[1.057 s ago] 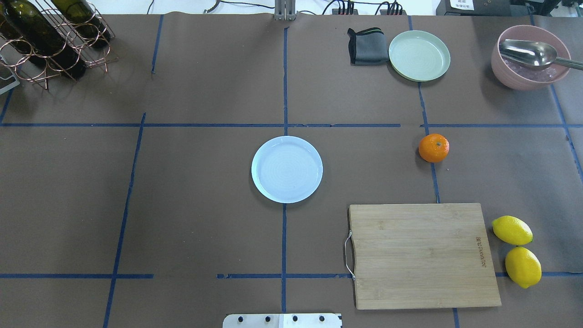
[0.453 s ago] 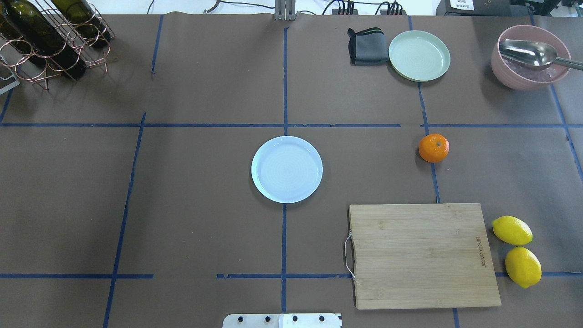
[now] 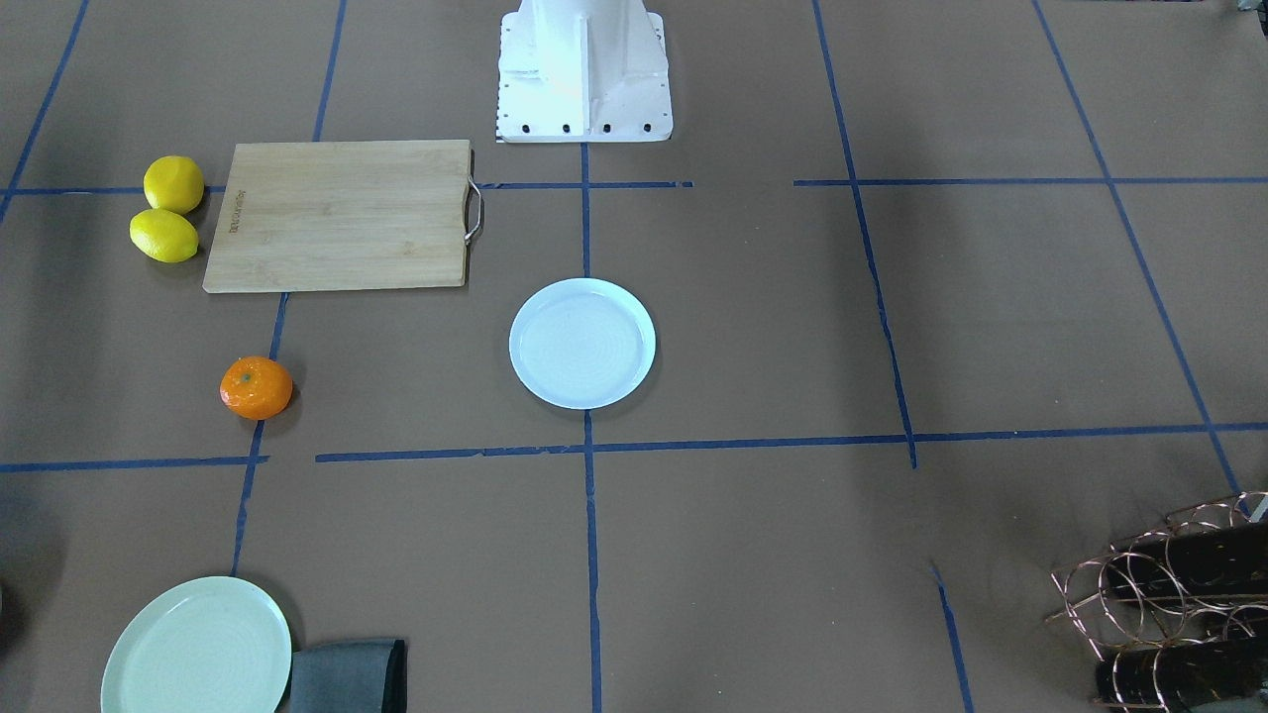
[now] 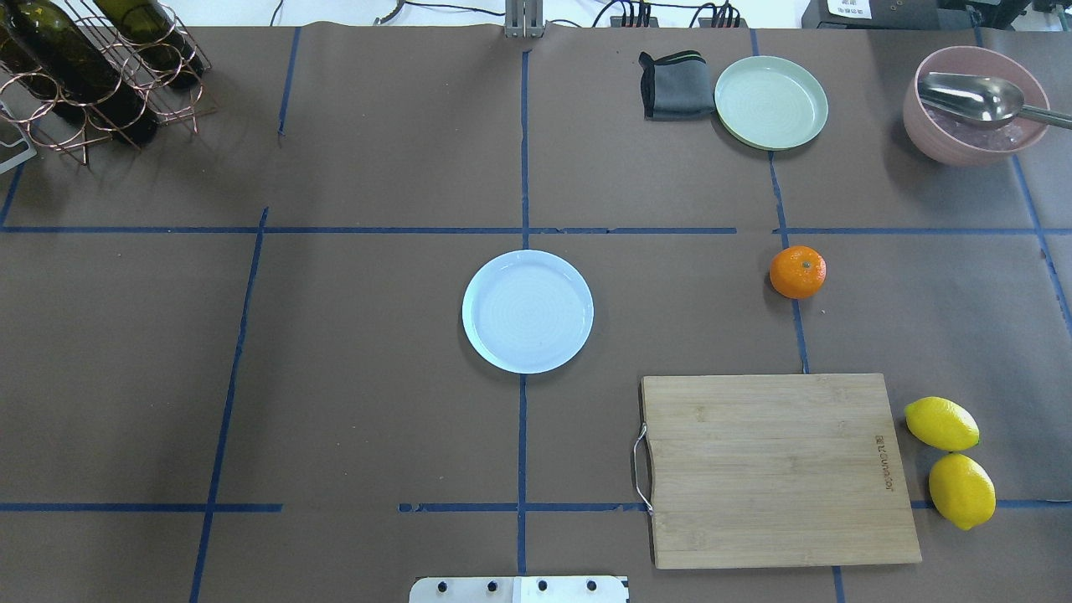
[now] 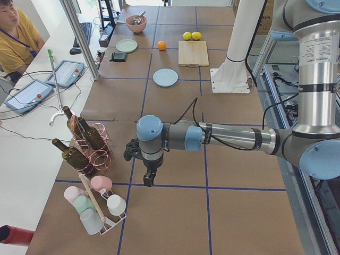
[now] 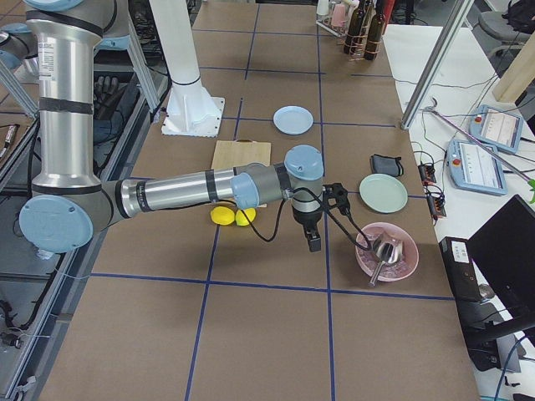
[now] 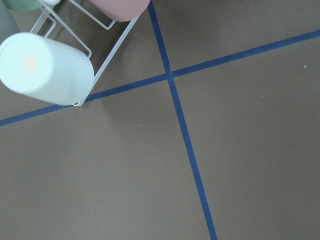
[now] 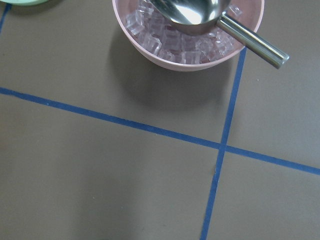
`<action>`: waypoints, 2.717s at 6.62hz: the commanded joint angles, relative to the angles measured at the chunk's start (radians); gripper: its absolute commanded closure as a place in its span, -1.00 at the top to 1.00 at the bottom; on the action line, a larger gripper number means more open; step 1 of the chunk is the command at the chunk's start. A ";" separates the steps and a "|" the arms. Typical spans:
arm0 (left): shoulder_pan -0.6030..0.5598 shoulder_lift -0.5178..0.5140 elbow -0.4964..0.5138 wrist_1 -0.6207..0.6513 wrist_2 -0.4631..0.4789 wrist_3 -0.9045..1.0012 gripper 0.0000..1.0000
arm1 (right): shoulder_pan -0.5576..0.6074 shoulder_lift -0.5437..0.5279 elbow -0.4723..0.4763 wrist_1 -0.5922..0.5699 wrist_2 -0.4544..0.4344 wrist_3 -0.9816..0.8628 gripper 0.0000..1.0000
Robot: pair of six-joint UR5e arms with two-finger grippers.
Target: Pick orange to plate
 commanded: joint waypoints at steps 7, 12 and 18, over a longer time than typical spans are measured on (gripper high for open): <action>-0.003 -0.019 -0.014 -0.012 0.002 0.006 1.00 | -0.543 0.288 -0.183 0.280 -0.280 0.606 1.00; -0.003 -0.026 -0.022 -0.012 0.002 0.006 1.00 | -0.624 0.277 -0.217 0.280 -0.335 0.612 1.00; -0.003 -0.029 -0.016 -0.011 0.004 0.006 1.00 | -0.654 0.472 -0.196 0.125 -0.328 0.794 -0.75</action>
